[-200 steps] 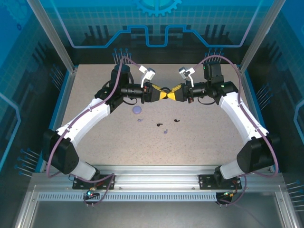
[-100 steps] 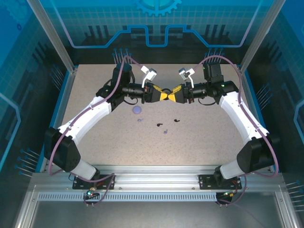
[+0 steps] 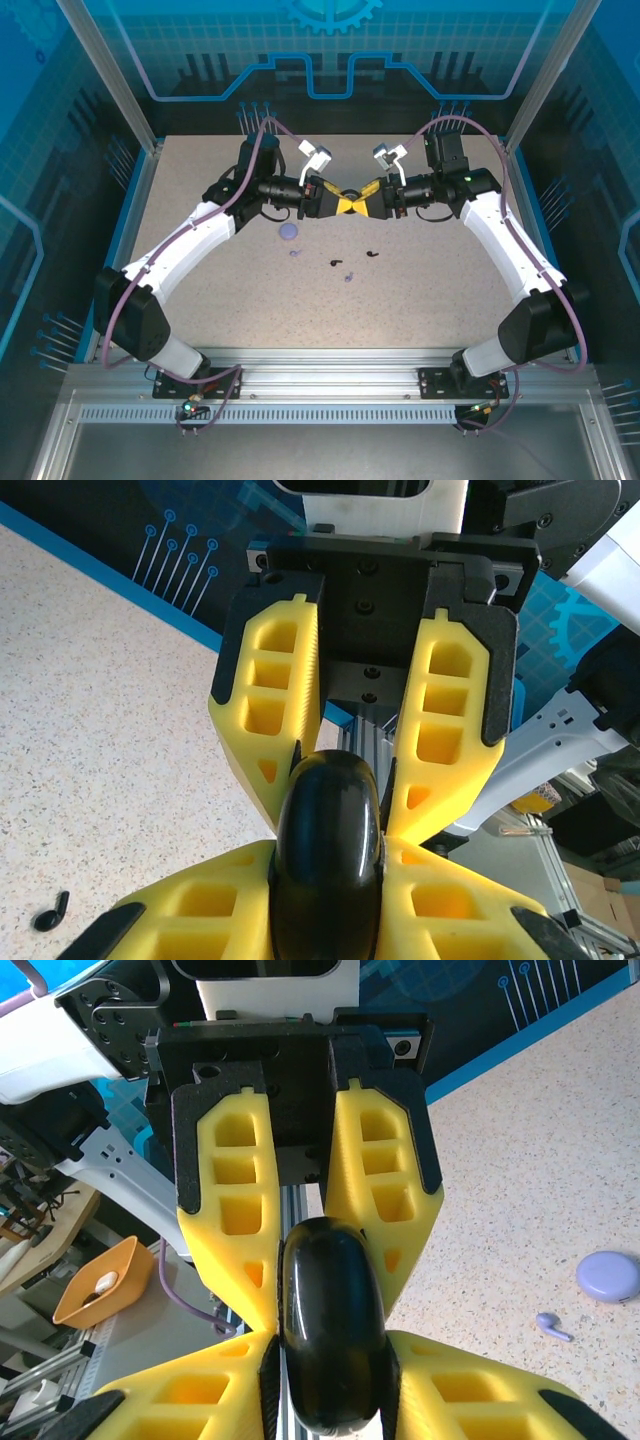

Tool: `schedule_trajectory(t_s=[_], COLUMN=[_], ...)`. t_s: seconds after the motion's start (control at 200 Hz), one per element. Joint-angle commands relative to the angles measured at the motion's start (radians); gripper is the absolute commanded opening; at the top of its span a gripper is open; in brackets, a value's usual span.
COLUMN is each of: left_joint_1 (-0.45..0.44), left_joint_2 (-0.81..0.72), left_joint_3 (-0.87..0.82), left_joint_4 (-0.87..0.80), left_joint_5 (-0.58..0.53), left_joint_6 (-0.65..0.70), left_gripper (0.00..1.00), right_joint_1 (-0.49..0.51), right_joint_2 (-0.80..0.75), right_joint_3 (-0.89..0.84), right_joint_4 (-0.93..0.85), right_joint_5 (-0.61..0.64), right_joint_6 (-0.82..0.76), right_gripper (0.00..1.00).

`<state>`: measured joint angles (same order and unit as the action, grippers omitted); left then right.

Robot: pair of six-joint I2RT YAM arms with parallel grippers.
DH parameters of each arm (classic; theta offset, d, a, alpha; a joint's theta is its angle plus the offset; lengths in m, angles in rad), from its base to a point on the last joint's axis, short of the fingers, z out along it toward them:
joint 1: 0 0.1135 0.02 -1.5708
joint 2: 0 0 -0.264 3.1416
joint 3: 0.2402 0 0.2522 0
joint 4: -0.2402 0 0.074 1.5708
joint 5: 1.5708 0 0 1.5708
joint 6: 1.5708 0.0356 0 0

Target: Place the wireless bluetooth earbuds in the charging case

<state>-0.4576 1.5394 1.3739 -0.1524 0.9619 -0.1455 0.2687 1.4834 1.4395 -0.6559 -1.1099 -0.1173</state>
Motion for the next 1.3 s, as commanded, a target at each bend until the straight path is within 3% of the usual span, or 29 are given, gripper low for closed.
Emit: schedule_trajectory(t_s=[0.0,0.215,0.33,0.475,0.685,0.845,1.296], left_joint_1=[-0.013,-0.013,-0.007,0.028,0.035,0.031,-0.009], left_joint_2=[0.020,0.012,-0.004,-0.040,-0.070,-0.075,-0.067], left_joint_3=[0.028,0.026,0.000,-0.085,-0.136,-0.160,-0.144], left_joint_4=[-0.038,-0.033,0.024,0.227,0.374,0.460,0.481], left_joint_5=[0.005,-0.013,-0.034,-0.020,0.007,0.023,0.023], left_joint_6=[0.034,0.028,-0.017,-0.163,-0.269,-0.321,-0.321], left_gripper=[0.14,0.21,0.32,0.47,0.58,0.54,0.37], right_joint_1=[0.018,0.018,0.003,-0.015,-0.020,-0.019,-0.013], right_joint_2=[0.005,-0.008,-0.037,-0.061,-0.100,-0.113,-0.124], right_joint_3=[0.041,0.037,0.003,-0.012,-0.038,-0.044,-0.061], right_joint_4=[0.001,0.006,0.081,0.124,0.195,0.222,0.251], right_joint_5=[-0.038,-0.005,0.007,0.010,0.022,0.016,0.024], right_joint_6=[-0.015,-0.008,0.049,0.094,0.154,0.181,0.208], right_gripper=[0.31,0.11,0.08,0.06,0.06,0.06,0.06])
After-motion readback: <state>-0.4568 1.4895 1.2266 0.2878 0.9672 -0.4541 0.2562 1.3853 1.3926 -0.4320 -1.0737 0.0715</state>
